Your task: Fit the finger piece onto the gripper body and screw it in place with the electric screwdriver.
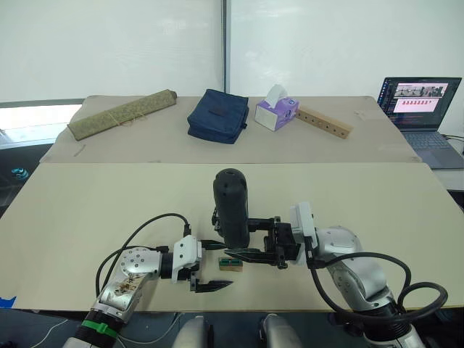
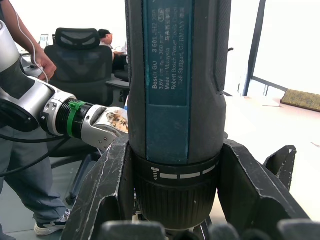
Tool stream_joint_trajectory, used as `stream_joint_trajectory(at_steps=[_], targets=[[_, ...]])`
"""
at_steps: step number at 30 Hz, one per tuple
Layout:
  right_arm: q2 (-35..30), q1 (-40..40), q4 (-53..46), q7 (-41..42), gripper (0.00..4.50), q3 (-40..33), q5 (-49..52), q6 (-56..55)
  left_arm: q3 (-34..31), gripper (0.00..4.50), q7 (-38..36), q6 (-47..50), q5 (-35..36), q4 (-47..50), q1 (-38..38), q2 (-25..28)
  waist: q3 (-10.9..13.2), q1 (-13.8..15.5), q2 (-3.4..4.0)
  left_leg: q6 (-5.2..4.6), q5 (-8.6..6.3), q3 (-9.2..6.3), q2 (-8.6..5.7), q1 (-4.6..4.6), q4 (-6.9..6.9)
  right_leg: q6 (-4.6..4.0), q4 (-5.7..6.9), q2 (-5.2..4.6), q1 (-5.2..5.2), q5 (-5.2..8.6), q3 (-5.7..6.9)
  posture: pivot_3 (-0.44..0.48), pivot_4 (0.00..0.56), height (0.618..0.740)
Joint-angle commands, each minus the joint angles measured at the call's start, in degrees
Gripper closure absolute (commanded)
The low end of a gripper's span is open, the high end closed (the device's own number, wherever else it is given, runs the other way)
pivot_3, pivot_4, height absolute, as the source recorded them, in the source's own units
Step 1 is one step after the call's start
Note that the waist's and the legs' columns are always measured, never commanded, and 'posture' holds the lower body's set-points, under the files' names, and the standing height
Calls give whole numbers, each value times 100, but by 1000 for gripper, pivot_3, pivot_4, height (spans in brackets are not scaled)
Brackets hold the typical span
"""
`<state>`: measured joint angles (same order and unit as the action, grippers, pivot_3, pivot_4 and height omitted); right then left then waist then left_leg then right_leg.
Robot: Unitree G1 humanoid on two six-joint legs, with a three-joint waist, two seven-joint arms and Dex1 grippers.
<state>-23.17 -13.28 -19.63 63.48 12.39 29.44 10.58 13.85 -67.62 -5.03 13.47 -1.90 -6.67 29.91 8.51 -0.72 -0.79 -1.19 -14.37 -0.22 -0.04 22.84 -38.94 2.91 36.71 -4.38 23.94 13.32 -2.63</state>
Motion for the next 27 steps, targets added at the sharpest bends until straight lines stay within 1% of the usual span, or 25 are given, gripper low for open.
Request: stream_joint_trajectory(at_steps=[1,27], targets=[[24,-65,-193,25,2602,-85,116,-160,150,0,-12,161,-107,-153,131,41,0,0,0,0,0,0,0,0,0,0,0,0,0,0,0,0,150,740],[-49,18,-227,65,2602,-84,130,-162,180,0,-3,207,-100,-128,135,10,0,1,0,0,0,0,0,0,0,0,-1,0,-1,0,0,0,150,740]])
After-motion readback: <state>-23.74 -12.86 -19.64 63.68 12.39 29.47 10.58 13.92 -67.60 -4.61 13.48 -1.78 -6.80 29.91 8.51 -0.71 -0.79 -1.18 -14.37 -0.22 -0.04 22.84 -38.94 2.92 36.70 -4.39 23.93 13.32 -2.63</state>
